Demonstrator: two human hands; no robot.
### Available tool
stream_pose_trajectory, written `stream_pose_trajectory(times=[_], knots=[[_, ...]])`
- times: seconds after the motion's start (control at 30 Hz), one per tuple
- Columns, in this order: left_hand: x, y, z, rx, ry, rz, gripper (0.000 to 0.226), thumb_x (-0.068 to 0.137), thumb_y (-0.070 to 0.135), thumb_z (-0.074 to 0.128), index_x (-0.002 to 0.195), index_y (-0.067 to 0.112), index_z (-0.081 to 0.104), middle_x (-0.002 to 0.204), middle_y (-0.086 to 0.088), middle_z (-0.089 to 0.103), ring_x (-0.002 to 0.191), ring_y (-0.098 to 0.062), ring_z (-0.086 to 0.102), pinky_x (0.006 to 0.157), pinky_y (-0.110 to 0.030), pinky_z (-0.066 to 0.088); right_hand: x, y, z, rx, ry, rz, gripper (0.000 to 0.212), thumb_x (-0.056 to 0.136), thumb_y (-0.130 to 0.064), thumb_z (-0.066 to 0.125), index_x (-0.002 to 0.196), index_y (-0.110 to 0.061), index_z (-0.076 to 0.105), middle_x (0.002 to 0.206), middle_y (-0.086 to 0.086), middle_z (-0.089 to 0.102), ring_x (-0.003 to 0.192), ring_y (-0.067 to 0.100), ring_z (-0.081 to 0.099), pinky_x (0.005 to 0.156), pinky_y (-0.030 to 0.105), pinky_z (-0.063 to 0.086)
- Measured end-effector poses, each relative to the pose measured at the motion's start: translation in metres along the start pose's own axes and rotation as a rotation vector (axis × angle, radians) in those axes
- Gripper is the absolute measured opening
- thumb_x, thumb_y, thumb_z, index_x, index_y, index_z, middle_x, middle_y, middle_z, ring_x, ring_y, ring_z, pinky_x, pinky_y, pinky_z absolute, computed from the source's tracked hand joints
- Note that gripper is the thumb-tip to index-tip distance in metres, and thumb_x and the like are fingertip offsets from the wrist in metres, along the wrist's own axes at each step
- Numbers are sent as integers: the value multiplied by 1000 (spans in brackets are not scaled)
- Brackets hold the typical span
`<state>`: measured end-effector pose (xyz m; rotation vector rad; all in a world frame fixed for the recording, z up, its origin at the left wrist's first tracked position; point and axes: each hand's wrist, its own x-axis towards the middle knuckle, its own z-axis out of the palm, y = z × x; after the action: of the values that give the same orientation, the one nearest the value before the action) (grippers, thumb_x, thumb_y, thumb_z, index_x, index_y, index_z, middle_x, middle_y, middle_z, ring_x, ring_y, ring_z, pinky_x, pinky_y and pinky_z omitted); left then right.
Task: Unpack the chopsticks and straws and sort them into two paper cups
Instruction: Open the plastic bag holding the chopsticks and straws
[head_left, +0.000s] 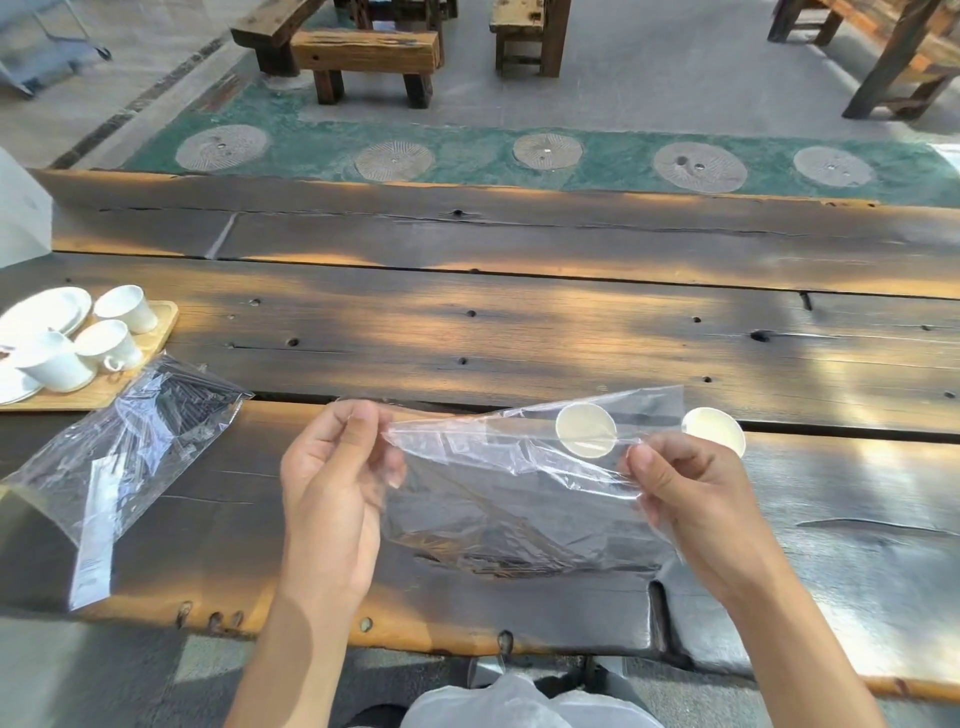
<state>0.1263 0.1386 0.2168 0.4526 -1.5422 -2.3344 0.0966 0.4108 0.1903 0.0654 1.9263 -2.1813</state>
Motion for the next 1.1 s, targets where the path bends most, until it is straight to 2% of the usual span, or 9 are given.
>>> stream_pose_trajectory(times=[0.27,0.33,0.43,0.5,0.67,0.77,0.87,0.97,1.1], knots=[[1,0,-1,3,90,-33,27,99,12,54,82,18,75,73,1,64,61,-12,53,51,-18,45,0,-4,10,-25,-20,-36,55,64,-64,80,72,-10,71,75,17,48,52,12,36,47,27,24],[1,-1,-4,217,77,48,16,97,12,59,105,21,70,90,4,70,75,-13,60,61,-18,52,0,-5,10,-19,-10,-44,61,62,-65,81,72,-6,68,75,17,46,53,11,34,46,25,23],[-2,-1,-4,683,-39,285,42,96,14,61,134,30,52,123,10,61,109,-6,60,93,-21,49,-1,-8,10,-14,-7,-59,66,61,-65,81,73,-1,68,73,16,44,51,7,36,45,17,28],[-2,-1,-2,925,-141,445,33,97,25,60,129,34,57,137,12,48,128,-7,46,108,-35,39,-1,-9,10,3,-21,-54,61,60,-64,83,72,-5,70,74,16,45,52,7,38,45,15,31],[1,-2,-3,1102,-244,577,29,86,50,67,106,31,76,152,0,37,143,-24,24,115,-45,21,-2,-11,12,11,-34,-35,52,60,-63,83,70,-13,72,78,15,49,65,20,40,51,21,33],[4,-2,-1,1153,-233,705,24,84,44,67,92,25,79,142,-7,51,139,-31,35,114,-46,19,-3,-13,13,0,-54,-51,52,61,-62,83,69,-12,71,70,10,51,57,11,40,49,16,33],[8,-3,2,1132,-261,771,20,87,37,66,83,20,78,109,2,67,113,-22,56,109,-42,24,-5,-14,13,4,-78,-66,49,63,-60,82,68,-13,72,63,-2,56,51,6,41,46,13,35],[8,0,2,1059,-286,704,23,91,35,62,80,18,72,84,11,65,89,-5,56,97,-35,33,-5,-12,11,-10,-73,-35,50,61,-62,83,71,-13,74,69,2,58,57,9,44,49,15,37],[5,1,2,1040,-269,613,26,93,36,56,79,18,68,78,17,64,92,3,53,95,-21,32,-7,-9,12,-54,-87,-13,52,60,-64,82,69,-13,74,70,9,51,55,7,42,49,16,35]])
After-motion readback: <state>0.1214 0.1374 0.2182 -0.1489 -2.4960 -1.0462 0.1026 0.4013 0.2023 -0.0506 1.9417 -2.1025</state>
